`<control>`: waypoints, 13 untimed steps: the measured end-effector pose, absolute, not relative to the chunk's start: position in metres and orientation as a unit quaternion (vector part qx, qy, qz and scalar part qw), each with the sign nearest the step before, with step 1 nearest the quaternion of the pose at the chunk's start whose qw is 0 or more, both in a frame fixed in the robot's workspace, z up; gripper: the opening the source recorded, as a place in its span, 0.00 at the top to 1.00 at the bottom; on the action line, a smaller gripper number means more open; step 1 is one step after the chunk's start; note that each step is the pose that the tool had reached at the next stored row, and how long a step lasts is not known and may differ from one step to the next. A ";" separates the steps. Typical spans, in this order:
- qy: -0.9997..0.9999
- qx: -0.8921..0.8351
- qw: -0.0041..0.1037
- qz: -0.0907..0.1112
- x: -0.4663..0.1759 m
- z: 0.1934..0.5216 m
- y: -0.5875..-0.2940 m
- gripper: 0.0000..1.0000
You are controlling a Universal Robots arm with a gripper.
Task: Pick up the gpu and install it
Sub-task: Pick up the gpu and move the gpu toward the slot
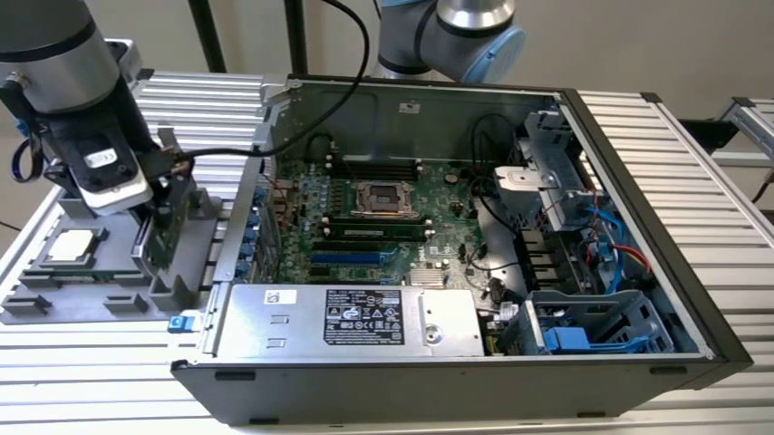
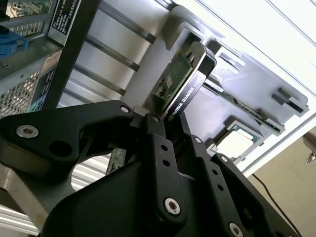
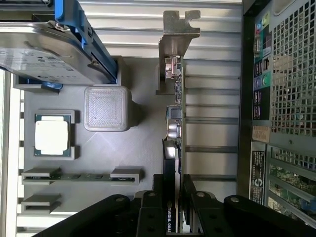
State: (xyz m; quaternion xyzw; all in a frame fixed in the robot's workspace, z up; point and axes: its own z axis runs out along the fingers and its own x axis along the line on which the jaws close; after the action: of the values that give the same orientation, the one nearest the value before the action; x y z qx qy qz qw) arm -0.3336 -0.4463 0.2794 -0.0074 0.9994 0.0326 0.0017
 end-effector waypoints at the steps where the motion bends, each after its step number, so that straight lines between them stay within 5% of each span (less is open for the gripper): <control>1: 0.999 -0.007 0.002 0.033 -0.334 0.280 -0.446 1.00; 13: 0.999 -0.007 0.002 0.033 -0.334 0.284 -0.446 1.00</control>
State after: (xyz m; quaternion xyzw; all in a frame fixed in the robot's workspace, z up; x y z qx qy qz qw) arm -0.3336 -0.4463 0.2843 -0.0073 0.9994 0.0326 0.0018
